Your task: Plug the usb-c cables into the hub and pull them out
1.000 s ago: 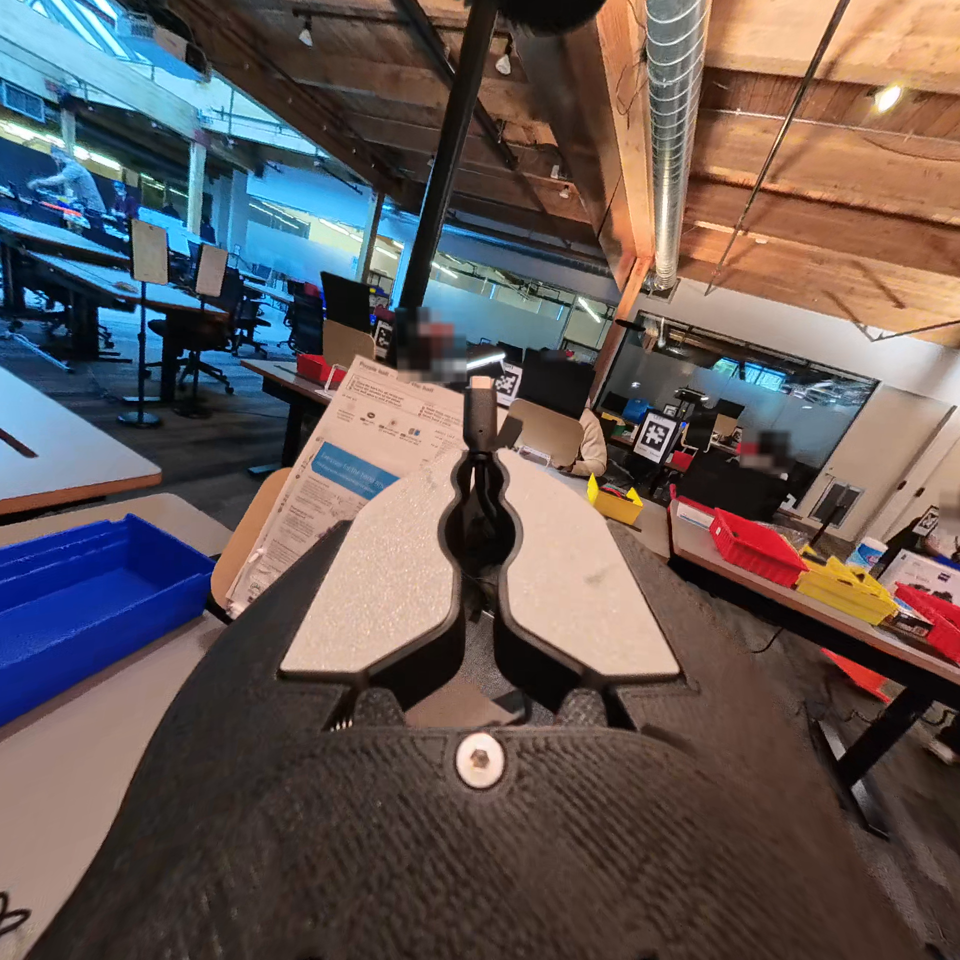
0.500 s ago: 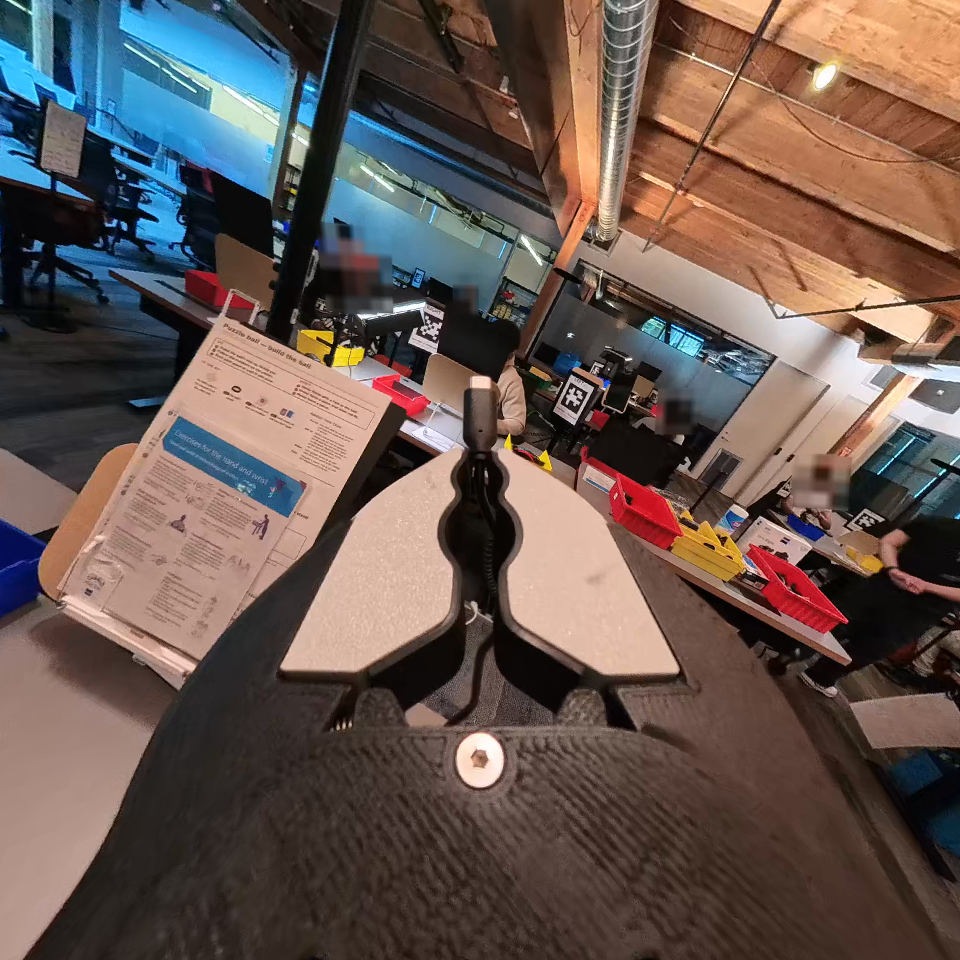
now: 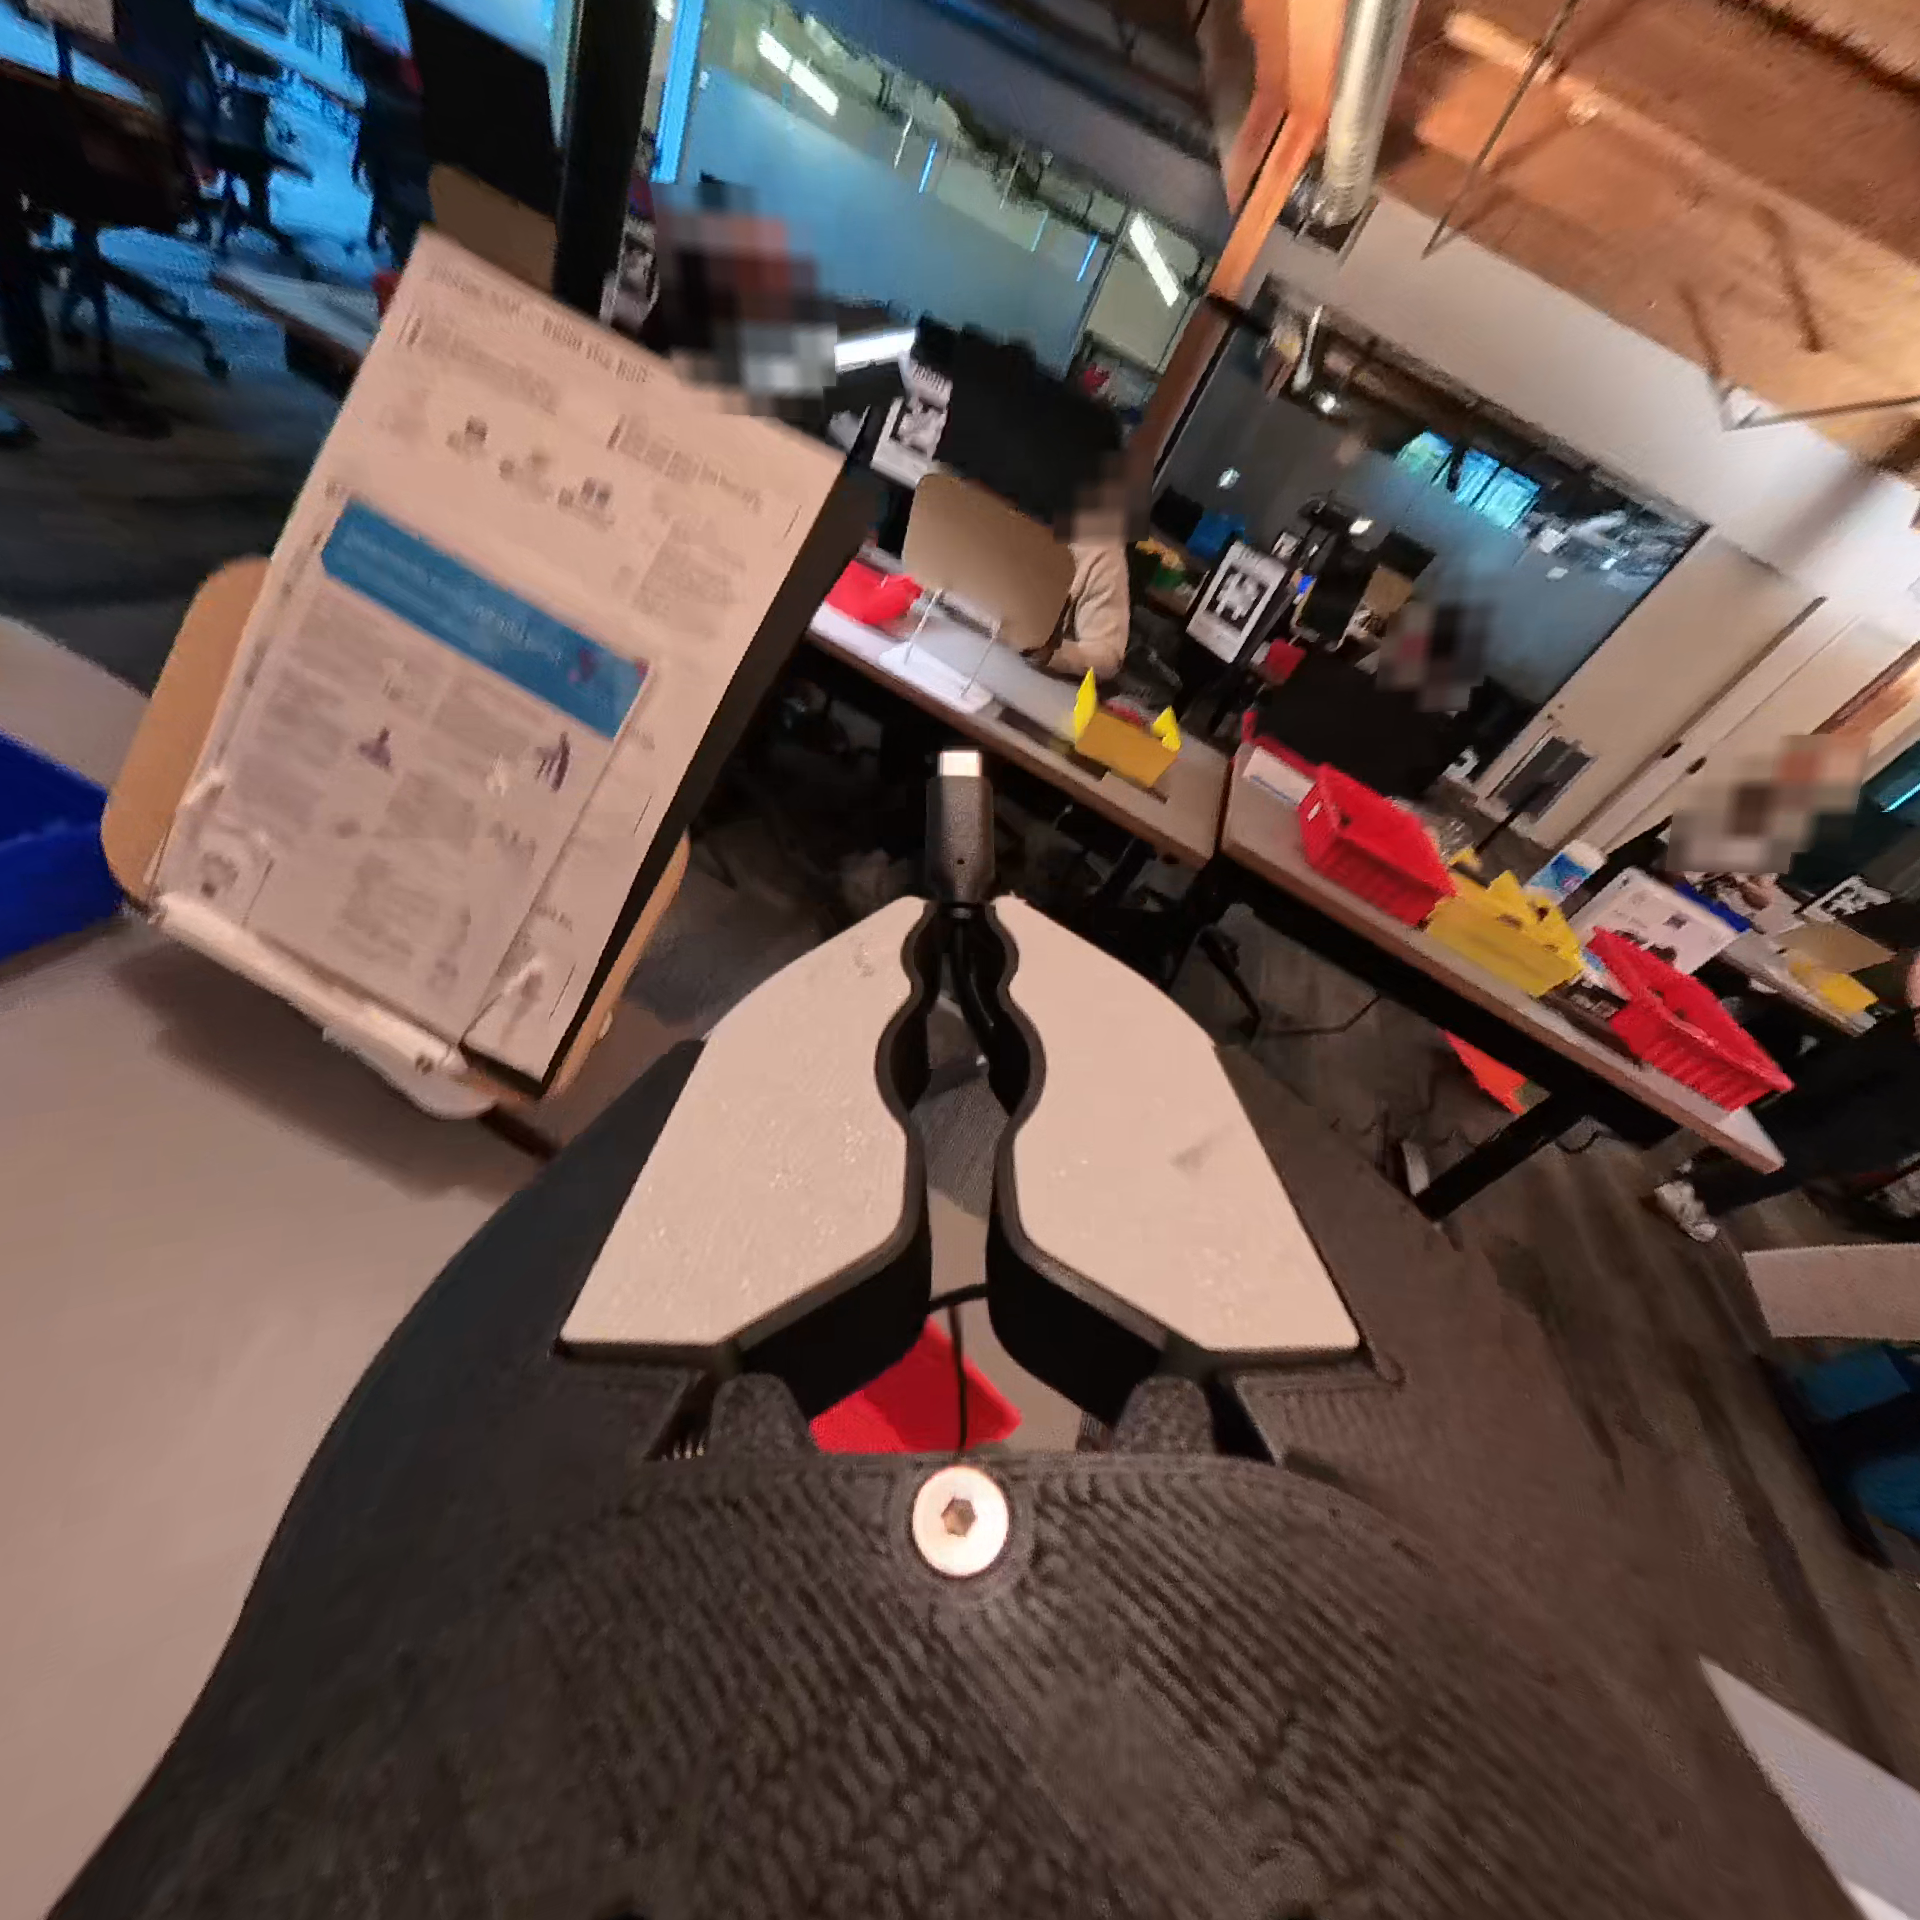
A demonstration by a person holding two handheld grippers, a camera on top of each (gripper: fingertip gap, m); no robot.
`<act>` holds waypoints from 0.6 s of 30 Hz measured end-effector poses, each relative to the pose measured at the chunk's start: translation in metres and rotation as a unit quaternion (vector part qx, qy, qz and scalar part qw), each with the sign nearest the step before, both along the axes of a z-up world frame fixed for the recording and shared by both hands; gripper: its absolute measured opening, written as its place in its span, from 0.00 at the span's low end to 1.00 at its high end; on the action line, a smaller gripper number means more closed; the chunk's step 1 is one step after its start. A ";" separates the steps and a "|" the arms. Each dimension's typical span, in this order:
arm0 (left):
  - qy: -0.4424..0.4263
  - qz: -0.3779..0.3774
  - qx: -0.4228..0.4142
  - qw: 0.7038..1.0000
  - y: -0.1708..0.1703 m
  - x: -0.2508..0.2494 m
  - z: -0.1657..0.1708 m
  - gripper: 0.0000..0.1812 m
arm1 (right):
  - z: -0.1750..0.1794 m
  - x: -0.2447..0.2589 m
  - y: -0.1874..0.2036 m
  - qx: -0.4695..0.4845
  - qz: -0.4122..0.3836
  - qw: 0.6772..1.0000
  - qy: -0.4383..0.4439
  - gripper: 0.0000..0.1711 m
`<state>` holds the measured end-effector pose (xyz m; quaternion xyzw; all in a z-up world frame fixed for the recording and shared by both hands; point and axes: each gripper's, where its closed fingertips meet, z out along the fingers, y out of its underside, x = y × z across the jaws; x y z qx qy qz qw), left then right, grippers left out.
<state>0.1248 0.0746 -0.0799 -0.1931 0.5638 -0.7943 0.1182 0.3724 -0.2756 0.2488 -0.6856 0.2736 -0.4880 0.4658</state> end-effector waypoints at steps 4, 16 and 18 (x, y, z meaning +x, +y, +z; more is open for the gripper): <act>0.002 0.002 -0.004 1.000 0.003 0.000 0.001 0.13 | -0.093 -0.005 -0.002 -0.052 0.005 0.995 0.079 0.04; 0.000 -0.010 -0.003 1.000 -0.009 -0.005 0.000 0.13 | -0.356 -0.014 -0.001 -0.190 -0.048 0.942 0.272 0.04; -0.001 -0.009 0.001 1.000 -0.011 -0.006 -0.001 0.13 | -0.390 -0.018 0.002 -0.203 -0.035 0.923 0.323 0.04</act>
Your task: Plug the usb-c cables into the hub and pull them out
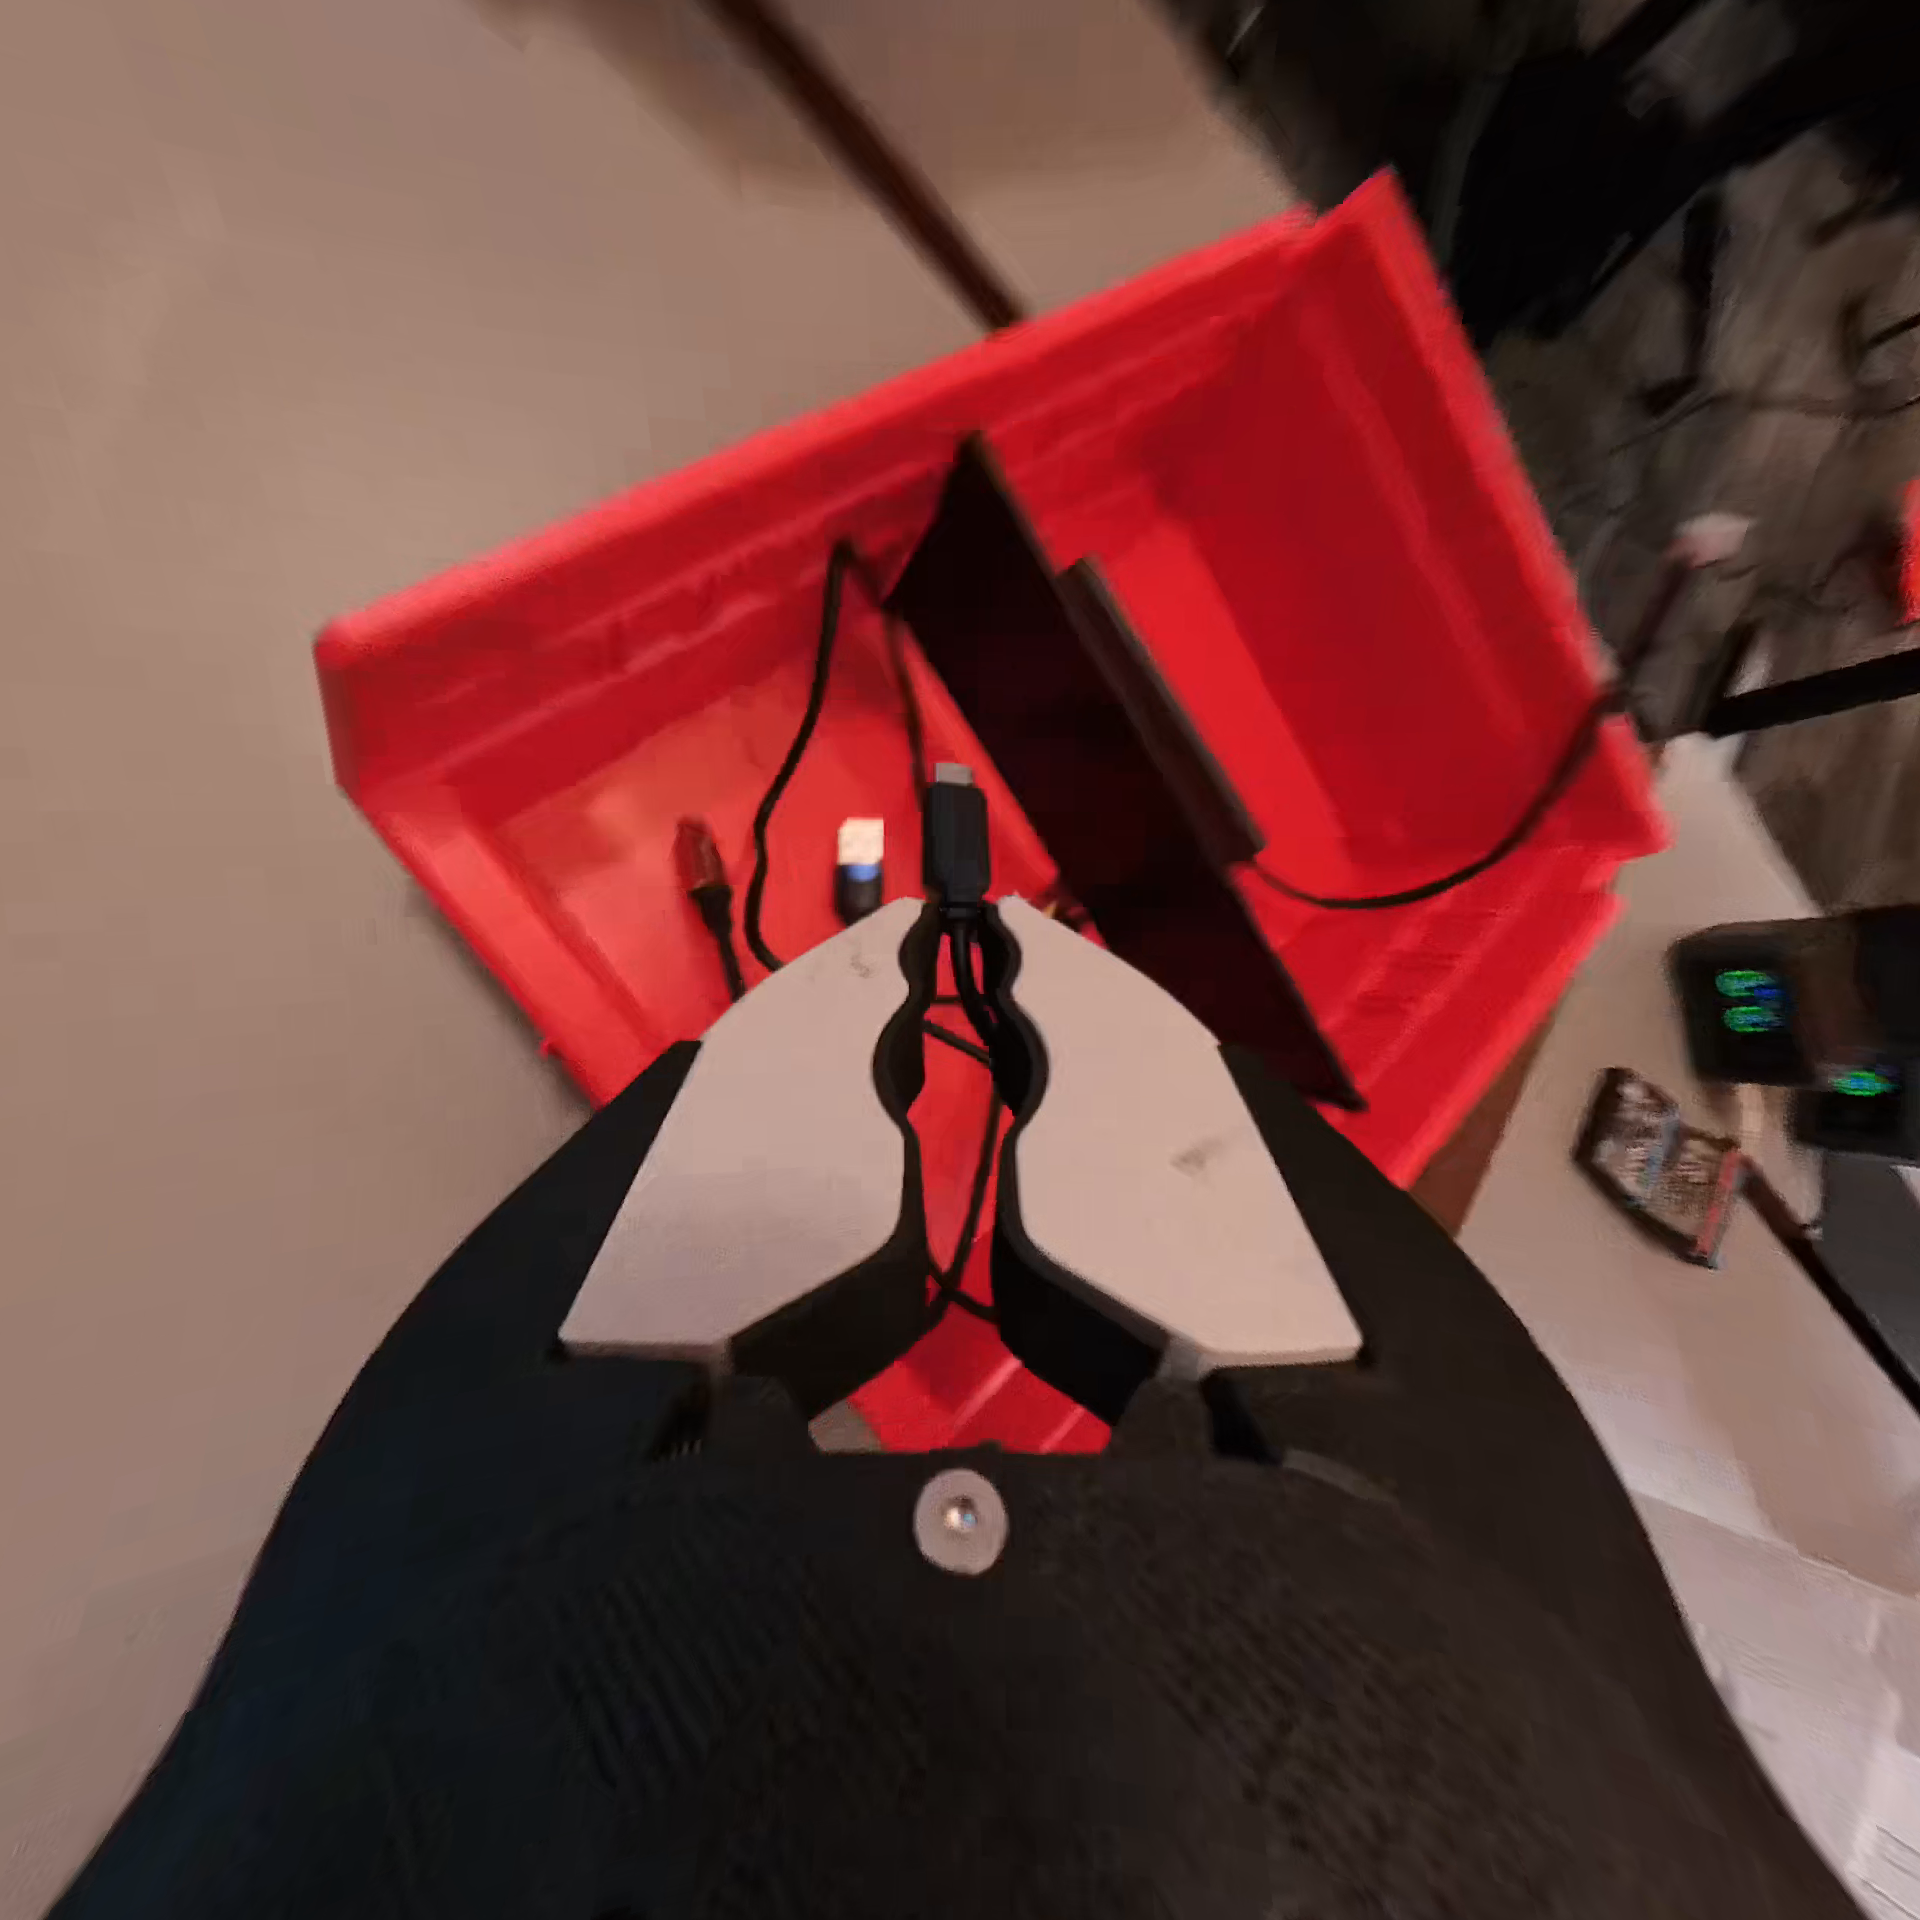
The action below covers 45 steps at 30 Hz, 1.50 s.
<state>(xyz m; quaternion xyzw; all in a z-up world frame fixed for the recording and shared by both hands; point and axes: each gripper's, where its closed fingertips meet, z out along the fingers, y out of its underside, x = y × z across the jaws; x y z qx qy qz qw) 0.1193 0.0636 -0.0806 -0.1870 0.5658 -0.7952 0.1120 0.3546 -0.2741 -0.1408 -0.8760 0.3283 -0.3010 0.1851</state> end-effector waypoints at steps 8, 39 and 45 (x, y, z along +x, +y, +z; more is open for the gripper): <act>-0.023 0.049 0.046 0.997 0.000 0.006 -0.008 0.12 | 0.055 -0.071 0.086 0.279 0.028 0.960 -0.027 0.43; -0.112 0.049 0.225 0.967 -0.029 -0.010 -0.024 0.13 | 0.045 -0.224 0.266 0.526 0.226 0.794 0.204 0.09; -0.147 0.075 0.219 0.962 -0.029 -0.009 -0.024 0.13 | 0.043 -0.222 0.266 0.514 0.217 0.800 0.221 0.08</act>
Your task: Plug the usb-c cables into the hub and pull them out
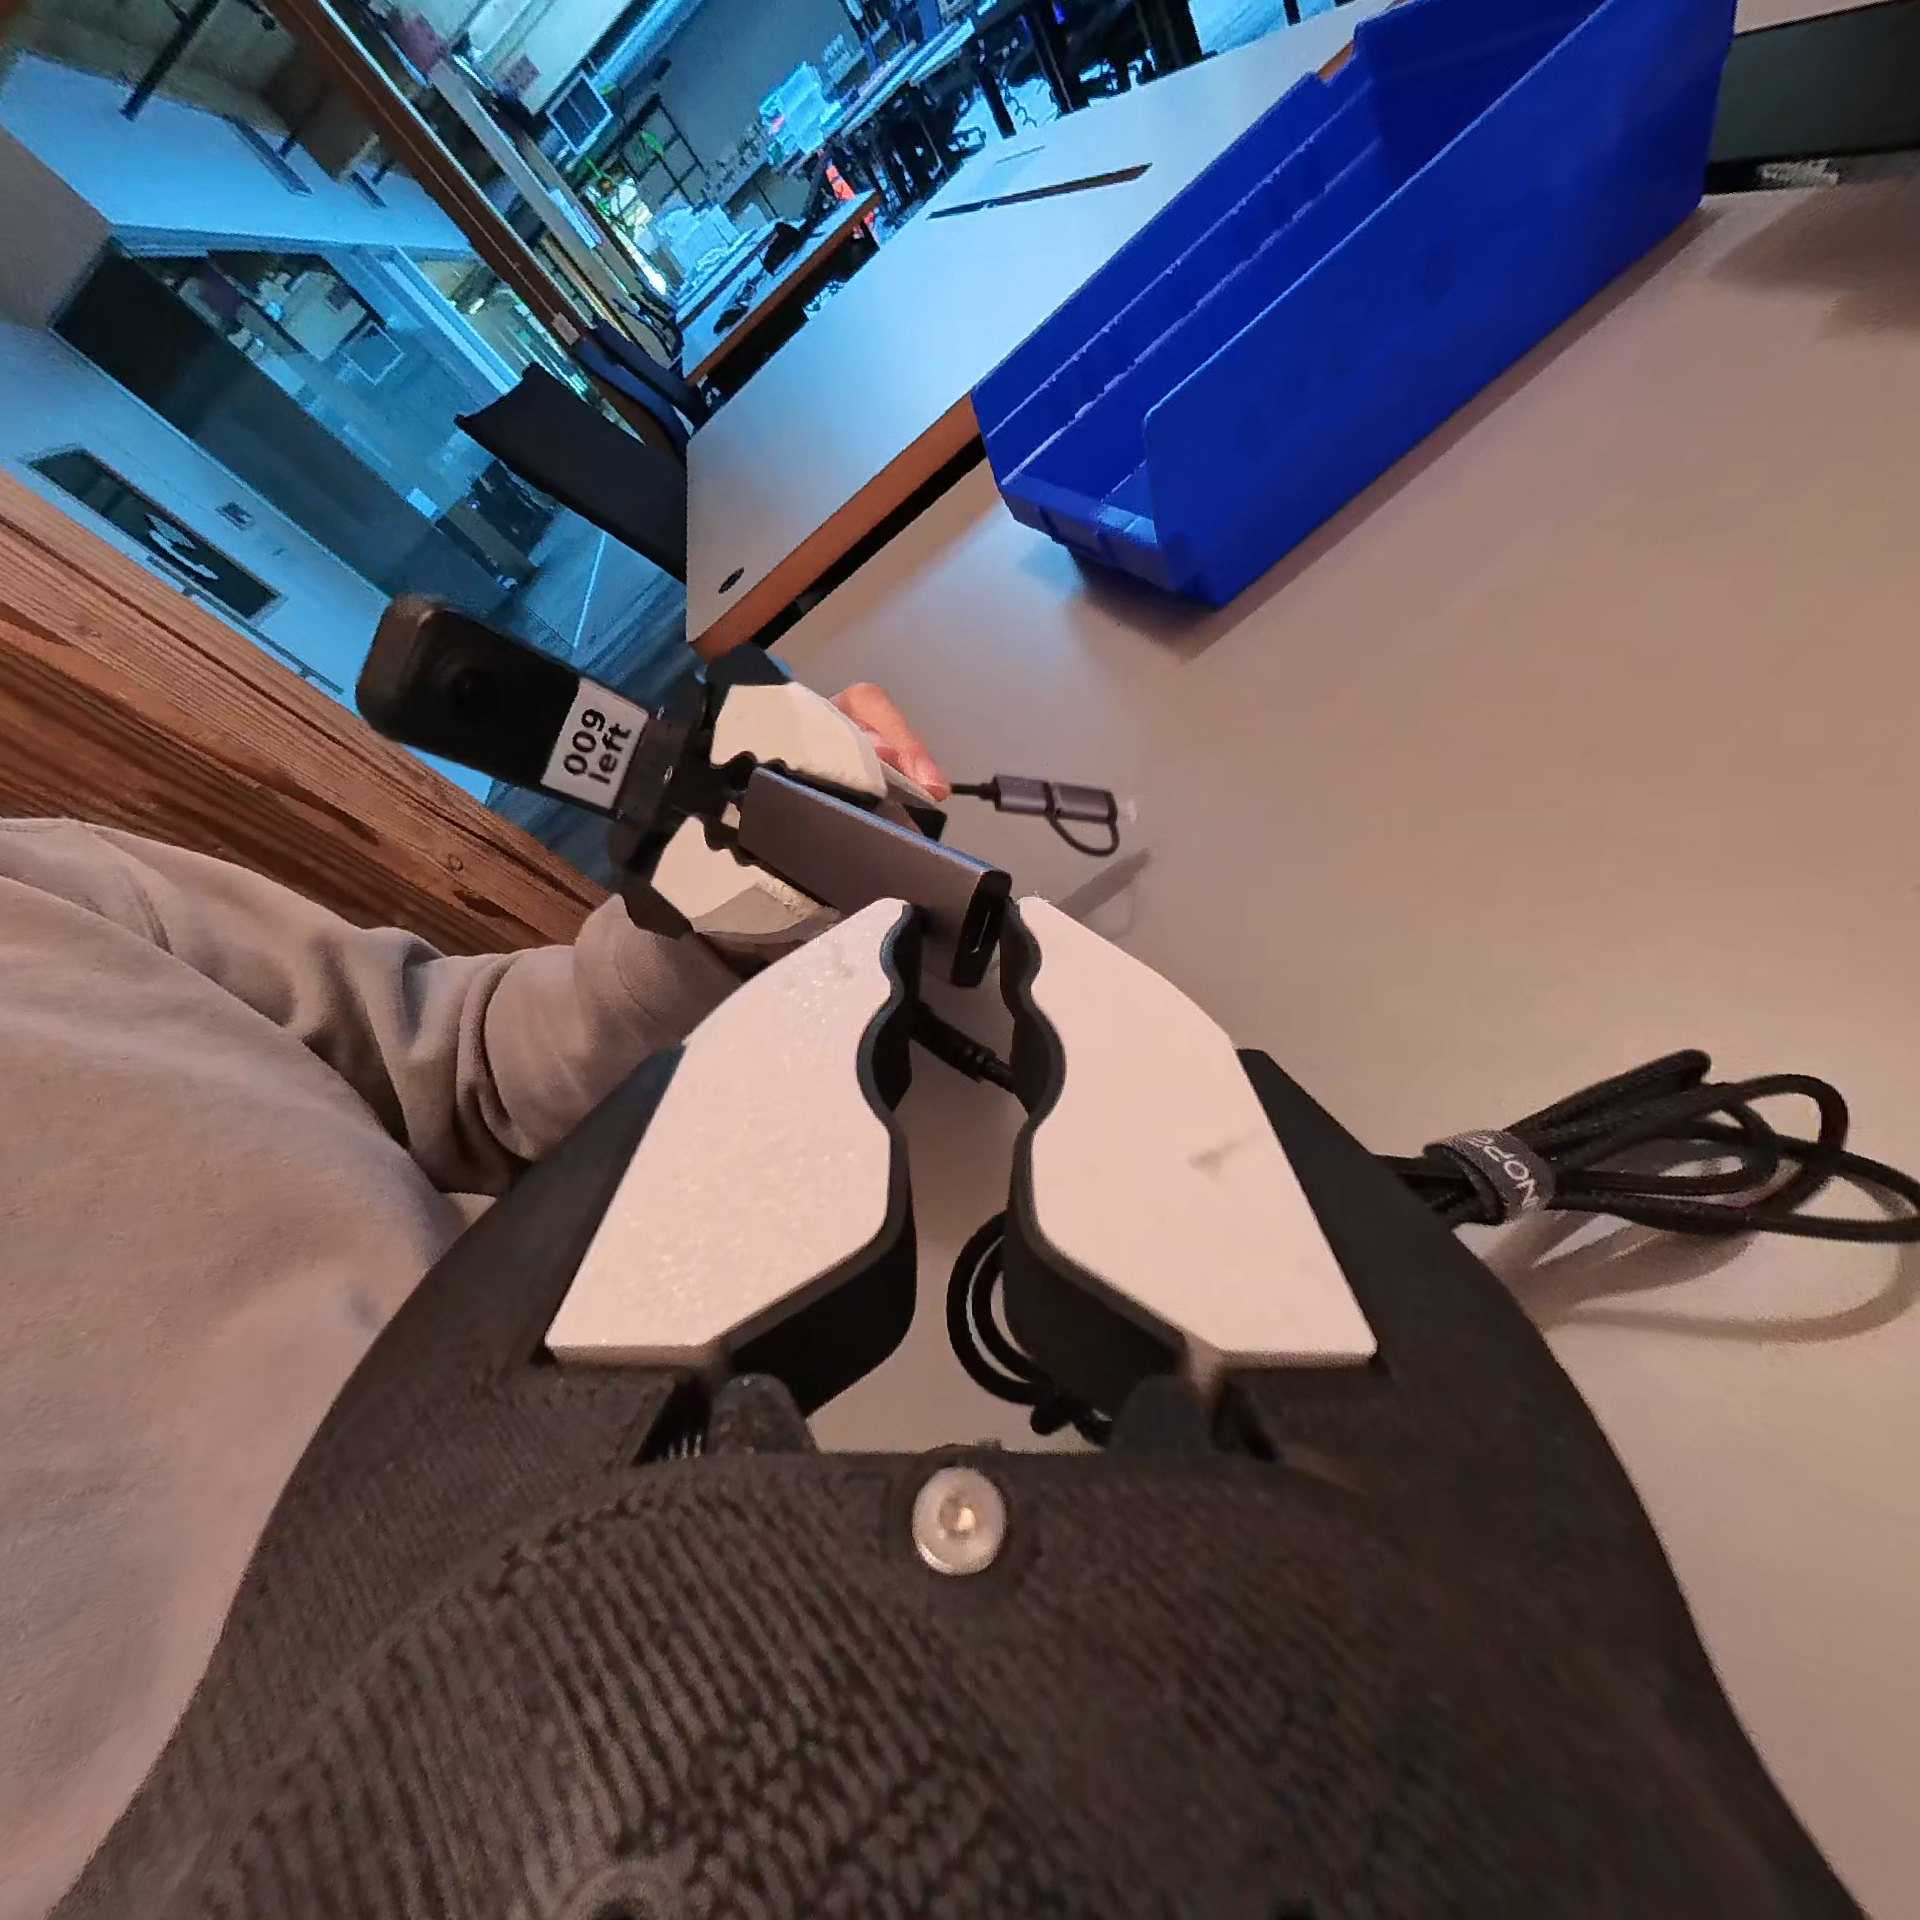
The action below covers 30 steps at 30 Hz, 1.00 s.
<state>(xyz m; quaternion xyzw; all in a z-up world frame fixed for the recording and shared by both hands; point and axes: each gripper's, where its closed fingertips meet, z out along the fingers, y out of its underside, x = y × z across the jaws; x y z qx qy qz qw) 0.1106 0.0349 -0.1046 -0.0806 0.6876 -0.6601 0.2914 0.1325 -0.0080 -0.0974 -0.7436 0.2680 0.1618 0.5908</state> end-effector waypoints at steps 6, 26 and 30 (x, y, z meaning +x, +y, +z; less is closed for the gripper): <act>-0.078 0.036 0.037 0.996 0.002 0.001 -0.002 0.15 | -0.010 0.002 0.003 -0.002 0.003 1.000 0.031 0.08; 0.011 0.135 -0.009 0.991 0.029 0.033 -0.008 0.13 | -0.018 0.012 -0.001 0.038 -0.210 0.977 -0.026 0.17; 0.033 0.126 -0.069 0.989 0.029 0.031 -0.001 0.13 | -0.011 0.008 0.020 0.231 -0.194 0.946 0.122 0.16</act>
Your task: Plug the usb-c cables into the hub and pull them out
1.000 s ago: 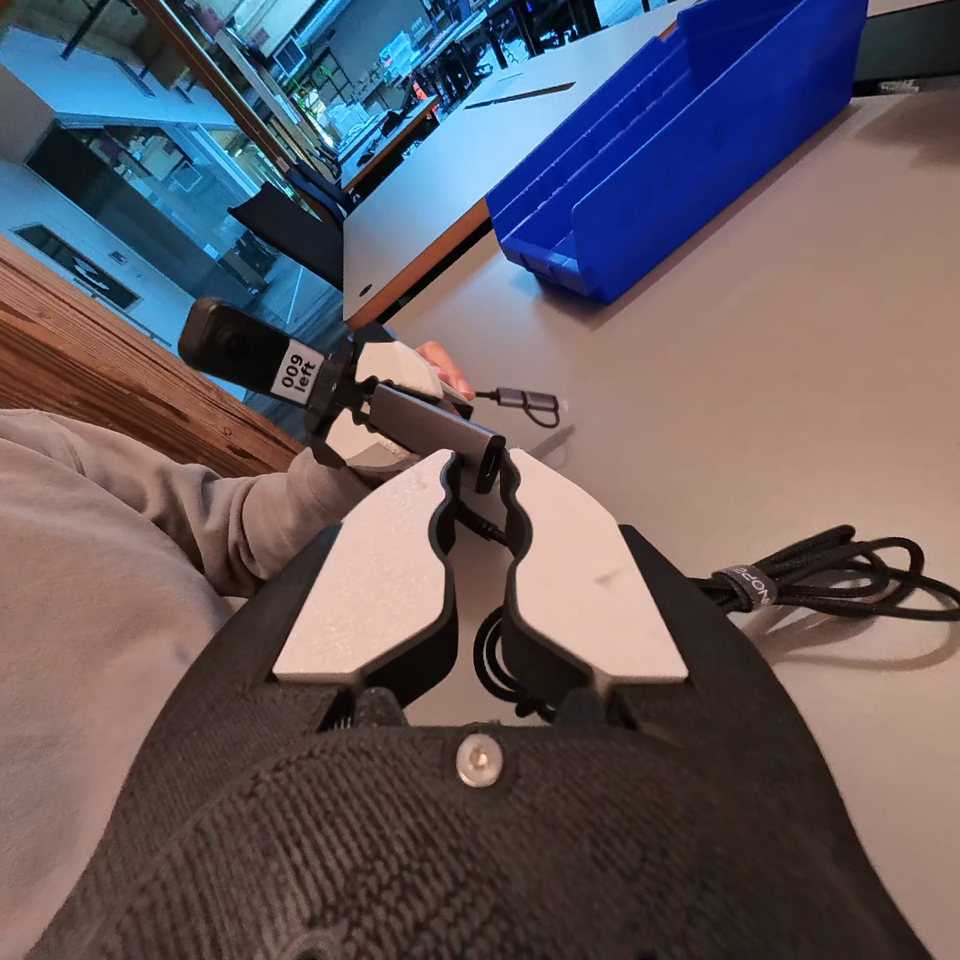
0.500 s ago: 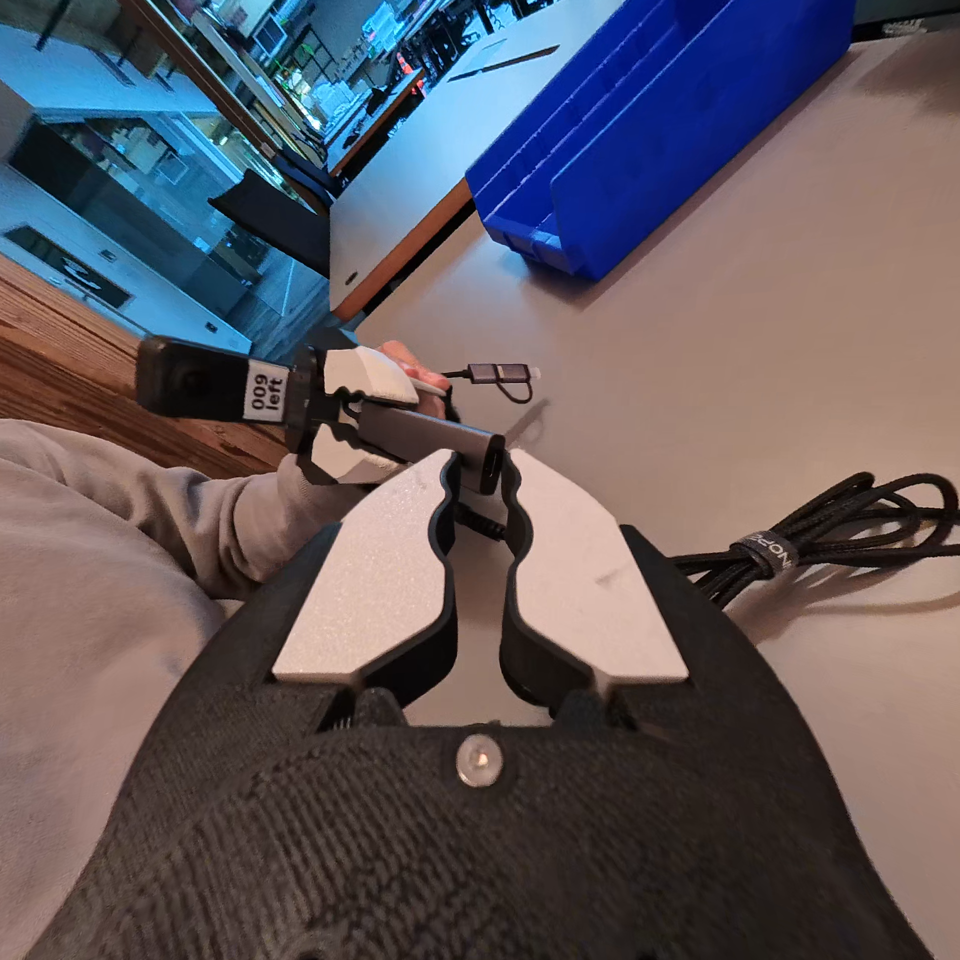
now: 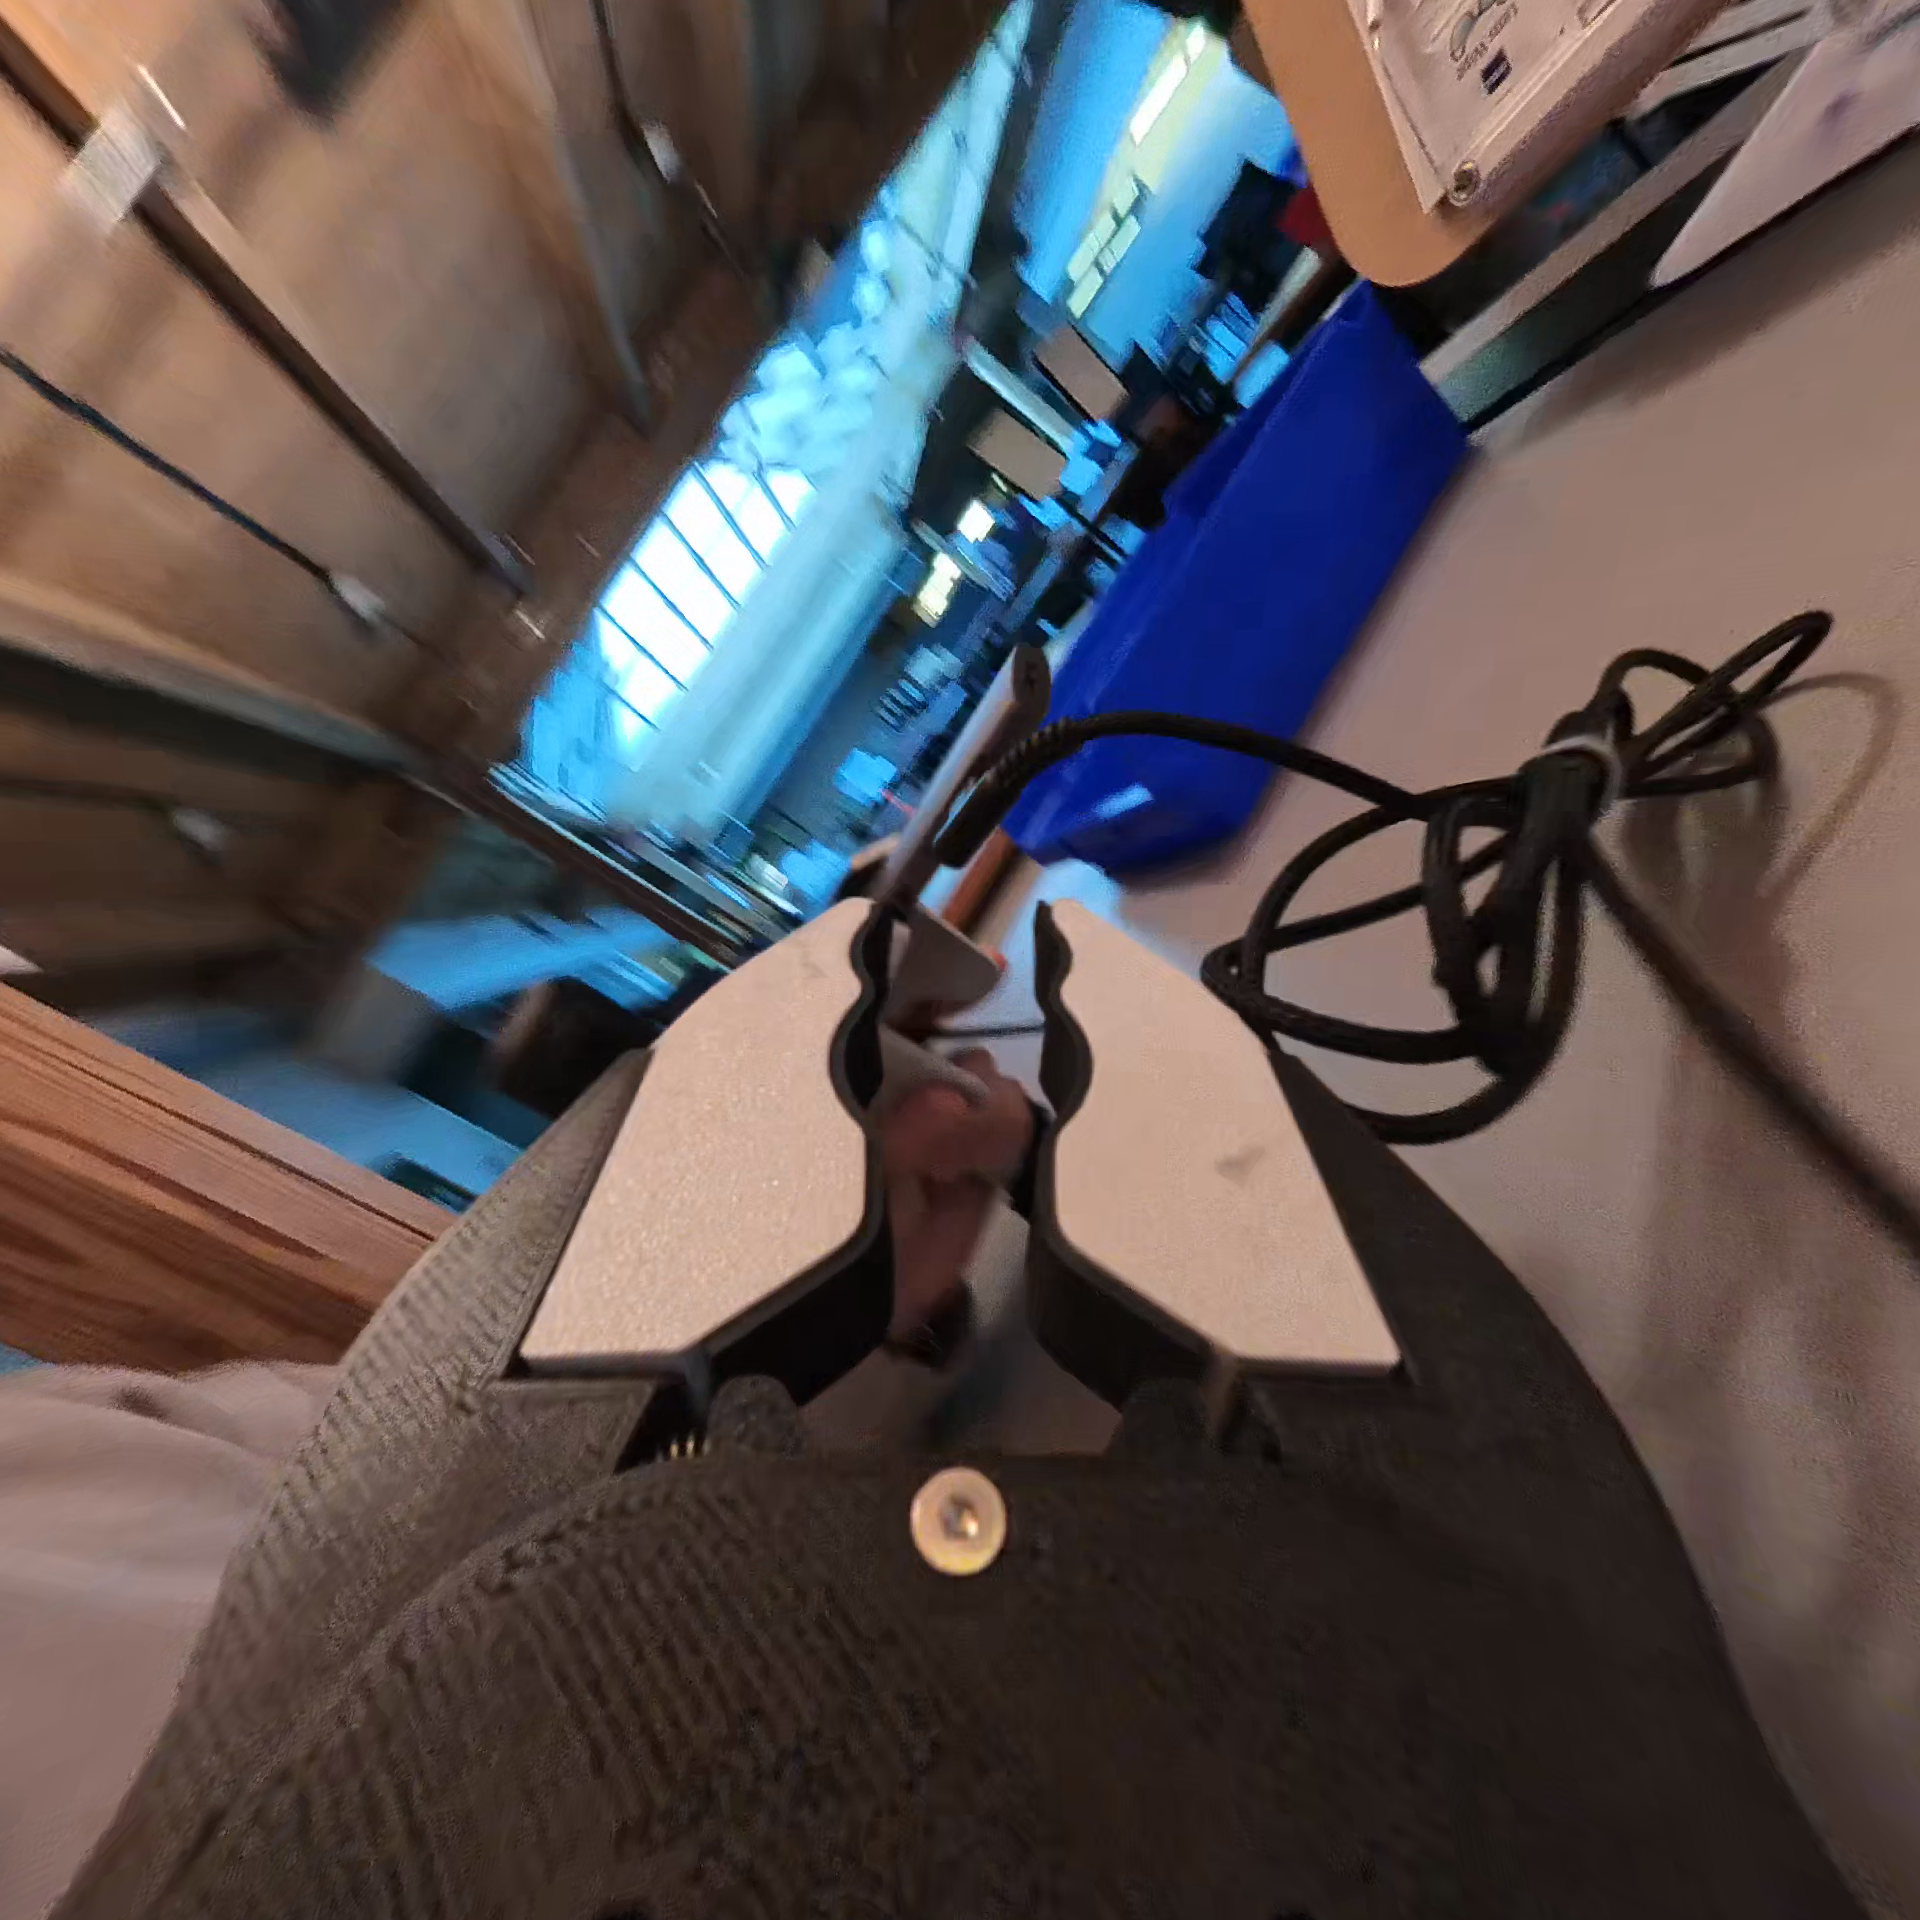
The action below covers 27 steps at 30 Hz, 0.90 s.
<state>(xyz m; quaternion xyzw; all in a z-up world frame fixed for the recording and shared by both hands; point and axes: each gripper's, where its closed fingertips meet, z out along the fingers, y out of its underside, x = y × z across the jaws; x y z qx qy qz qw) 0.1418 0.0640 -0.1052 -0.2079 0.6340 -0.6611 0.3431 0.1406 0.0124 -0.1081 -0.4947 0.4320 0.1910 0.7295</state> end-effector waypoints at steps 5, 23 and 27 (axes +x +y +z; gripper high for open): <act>0.007 0.011 -0.016 1.000 -0.003 0.000 -0.002 0.13 | -0.001 0.014 0.008 0.062 -0.036 0.997 0.029 0.09; 0.003 0.078 -0.005 0.997 -0.006 0.006 -0.013 0.13 | -0.001 0.030 0.014 0.192 -0.079 0.971 0.119 0.08; -0.003 0.085 0.005 0.996 -0.008 0.004 -0.012 0.13 | -0.004 0.030 0.013 0.169 -0.091 0.975 0.109 0.05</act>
